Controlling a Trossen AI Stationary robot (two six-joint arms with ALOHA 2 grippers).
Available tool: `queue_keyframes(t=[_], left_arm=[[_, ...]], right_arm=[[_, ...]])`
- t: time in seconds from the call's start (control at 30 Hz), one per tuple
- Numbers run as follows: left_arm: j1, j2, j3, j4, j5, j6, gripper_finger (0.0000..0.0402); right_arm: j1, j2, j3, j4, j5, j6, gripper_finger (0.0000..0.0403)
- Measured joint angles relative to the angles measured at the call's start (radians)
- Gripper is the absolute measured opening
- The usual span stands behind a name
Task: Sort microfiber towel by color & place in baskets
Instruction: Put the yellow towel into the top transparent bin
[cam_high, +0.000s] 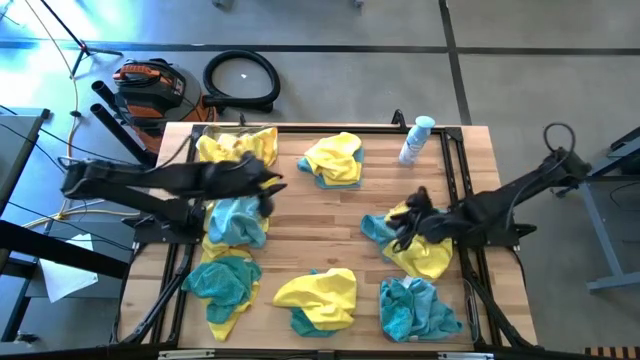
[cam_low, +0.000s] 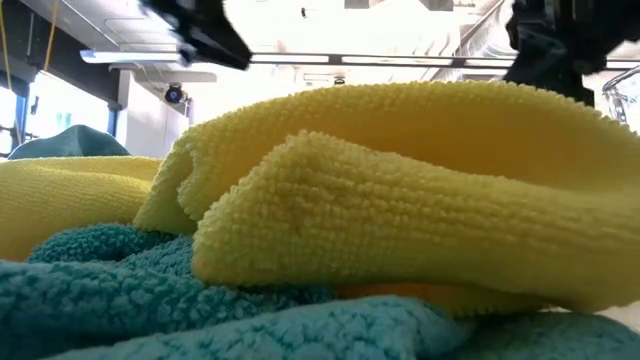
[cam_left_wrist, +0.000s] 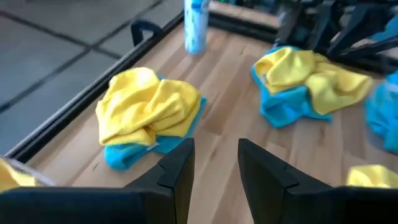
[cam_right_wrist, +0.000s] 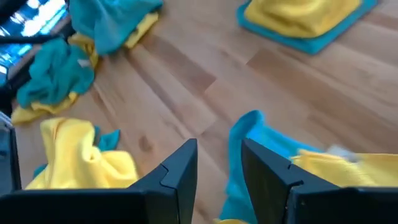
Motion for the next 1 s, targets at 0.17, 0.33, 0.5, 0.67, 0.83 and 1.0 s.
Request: queue_keyframes(t=[0.17,0.33,0.5,0.67,0.83,1.0], left_arm=[[0.127,0.249,0.183,-0.006,0.123,0.005,0.0113],[0.214,0.485,0.392,-0.081,0.188,0.031,0.0113],[0.272,0.71,0.596,-0.193,0.191,-0.029,0.0113],[0.296,0.891,0.744,-0.21,0.191,-0.024,0.0113],[0.302,1.024,0.818,-0.209,0.197,-0.021,0.0113],[0.303,1.111,0.833,-0.205,0.224,-0.019,0.0113]], right_arm=[[-0.062,-0.206,-0.107,0.025,-0.046,-0.09,0.0119],[-0.106,-0.336,-0.148,0.03,-0.057,-0.201,0.0119],[-0.153,-0.389,-0.151,0.034,-0.037,-0.311,0.0119],[-0.19,-0.401,-0.151,0.033,-0.058,-0.384,0.0119],[-0.215,-0.403,-0.151,0.032,-0.148,-0.408,0.0119],[-0.221,-0.403,-0.151,0.018,-0.177,-0.408,0.0119]])
